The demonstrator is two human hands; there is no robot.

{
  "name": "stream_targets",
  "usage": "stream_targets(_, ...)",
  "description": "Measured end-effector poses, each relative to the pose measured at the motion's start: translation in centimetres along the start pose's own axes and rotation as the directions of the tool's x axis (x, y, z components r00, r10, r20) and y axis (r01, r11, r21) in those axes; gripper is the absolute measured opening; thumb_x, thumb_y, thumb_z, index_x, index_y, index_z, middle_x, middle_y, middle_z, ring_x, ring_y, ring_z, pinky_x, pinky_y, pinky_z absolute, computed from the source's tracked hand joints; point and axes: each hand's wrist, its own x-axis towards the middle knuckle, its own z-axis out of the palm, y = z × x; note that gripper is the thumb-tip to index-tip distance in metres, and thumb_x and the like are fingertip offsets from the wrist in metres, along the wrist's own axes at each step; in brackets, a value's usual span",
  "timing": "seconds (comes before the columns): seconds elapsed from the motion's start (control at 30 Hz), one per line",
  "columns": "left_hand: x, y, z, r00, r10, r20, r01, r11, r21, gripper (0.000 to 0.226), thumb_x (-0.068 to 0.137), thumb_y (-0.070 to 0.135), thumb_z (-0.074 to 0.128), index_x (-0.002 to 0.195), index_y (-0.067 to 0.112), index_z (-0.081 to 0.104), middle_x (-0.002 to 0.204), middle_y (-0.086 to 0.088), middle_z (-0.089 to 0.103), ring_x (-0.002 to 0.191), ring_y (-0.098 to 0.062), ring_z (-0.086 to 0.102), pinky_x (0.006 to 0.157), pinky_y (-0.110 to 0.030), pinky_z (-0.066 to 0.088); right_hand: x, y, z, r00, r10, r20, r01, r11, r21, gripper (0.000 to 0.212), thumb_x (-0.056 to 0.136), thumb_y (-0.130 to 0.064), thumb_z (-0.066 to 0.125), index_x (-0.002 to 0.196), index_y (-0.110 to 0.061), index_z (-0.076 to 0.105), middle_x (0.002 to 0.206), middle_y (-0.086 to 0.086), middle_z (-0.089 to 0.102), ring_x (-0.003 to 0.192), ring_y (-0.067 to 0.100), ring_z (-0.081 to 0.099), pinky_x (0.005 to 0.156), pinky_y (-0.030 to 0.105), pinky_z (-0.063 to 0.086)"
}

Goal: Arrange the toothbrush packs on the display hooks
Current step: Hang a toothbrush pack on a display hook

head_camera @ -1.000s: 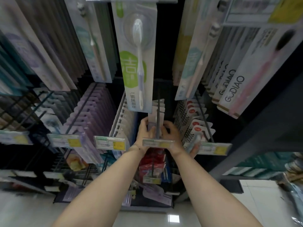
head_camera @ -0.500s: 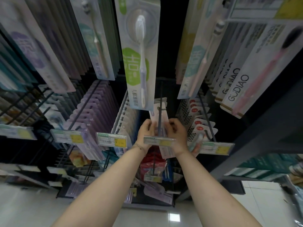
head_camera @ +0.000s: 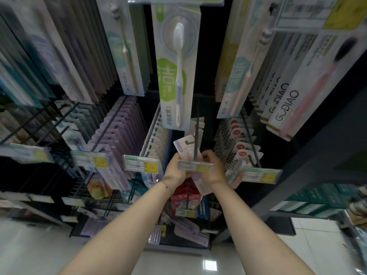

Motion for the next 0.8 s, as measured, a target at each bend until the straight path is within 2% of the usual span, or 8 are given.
stream_targets(0.1,-0.6,-0.4,-0.6,0.999,-0.007,-0.033,0.013,0.986,0.165,0.02,0.097,0.005,0.044,0.114,0.008,0.055,0.102,-0.01,0.066,0.076,-0.012,0.061,0.049,-0.011,0.046,-0.4,-0.3,0.0,0.999,0.031,0.023,-0.029,0.995,-0.097,0.017,0.084,-0.014,0.068,0.094,-0.016,0.054,0.085,-0.004,0.059,0.083,0.016,0.058,0.075,0.031,0.049)
stream_targets(0.17,-1.4,-0.5,-0.9,0.999,0.017,-0.048,-0.007,0.977,0.211,0.024,0.101,0.008,0.039,0.12,0.005,0.054,0.099,-0.006,0.063,0.07,-0.01,0.057,0.044,-0.007,0.042,-1.2,-0.6,0.1,0.998,0.063,0.028,-0.06,0.993,-0.104,0.017,0.086,-0.017,0.065,0.1,-0.013,0.057,0.091,-0.001,0.06,0.087,0.016,0.058,0.076,0.029,0.047)
stream_targets(0.3,-3.3,-1.2,-1.7,1.0,0.016,-0.019,-0.01,0.963,0.27,0.026,0.102,0.01,0.039,0.124,0.0,0.05,0.105,-0.012,0.058,0.069,-0.012,0.056,0.043,-0.008,0.042,-3.9,-0.3,0.8,0.993,0.117,0.023,-0.118,0.992,0.032,0.018,0.096,-0.025,0.055,0.112,-0.021,0.061,0.099,-0.003,0.063,0.092,0.014,0.06,0.08,0.03,0.049)
stream_targets(0.4,-4.7,-1.6,-2.8,1.0,0.006,0.021,-0.012,0.96,0.279,0.025,0.101,0.006,0.042,0.121,-0.006,0.05,0.104,-0.015,0.058,0.07,-0.014,0.057,0.045,-0.008,0.044,-5.8,0.2,1.5,0.992,0.128,-0.008,-0.128,0.992,-0.012,0.01,0.094,-0.03,0.057,0.096,-0.02,0.059,0.091,0.008,0.066,0.082,0.022,0.063,0.075,0.039,0.053)
stream_targets(0.47,-5.6,-1.9,-3.7,0.999,0.001,0.033,-0.012,0.938,0.345,0.021,0.1,0.011,0.045,0.115,-0.001,0.054,0.101,-0.011,0.062,0.068,-0.014,0.061,0.049,-0.011,0.046,-7.2,0.3,2.2,0.993,0.112,-0.044,-0.114,0.992,-0.046,0.012,0.093,-0.028,0.059,0.087,-0.018,0.057,0.085,0.011,0.066,0.076,0.026,0.063,0.071,0.04,0.053)
stream_targets(0.53,-6.7,-2.3,-4.7,0.999,-0.002,0.054,-0.019,0.917,0.399,0.017,0.1,0.015,0.046,0.109,0.004,0.055,0.094,-0.007,0.064,0.06,-0.01,0.064,0.049,-0.014,0.047,-8.8,0.2,3.1,0.992,0.106,-0.066,-0.109,0.993,-0.043,0.013,0.093,-0.027,0.059,0.084,-0.018,0.057,0.082,0.008,0.065,0.073,0.024,0.064,0.07,0.04,0.054)
stream_targets(0.6,-8.0,-2.7,-5.8,0.998,-0.017,0.064,-0.011,0.909,0.416,0.018,0.099,0.014,0.048,0.107,0.001,0.058,0.09,-0.007,0.065,0.053,-0.007,0.064,0.047,-0.015,0.046,-10.6,0.1,4.1,0.988,0.145,-0.059,-0.147,0.989,-0.025,0.014,0.094,-0.024,0.058,0.083,-0.017,0.055,0.074,0.004,0.061,0.062,0.016,0.061,0.061,0.032,0.053)
stream_targets(0.8,-11.8,-2.7,-9.7,0.998,0.041,0.053,-0.061,0.884,0.464,0.012,0.094,0.009,0.056,0.101,0.003,0.063,0.079,-0.006,0.067,0.065,-0.016,0.065,0.06,-0.024,0.052,-14.8,-1.6,7.0,0.989,0.14,-0.055,-0.139,0.99,0.026,0.018,0.094,-0.02,0.058,0.078,-0.017,0.051,0.063,0.003,0.056,0.049,0.011,0.055,0.057,0.029,0.049)
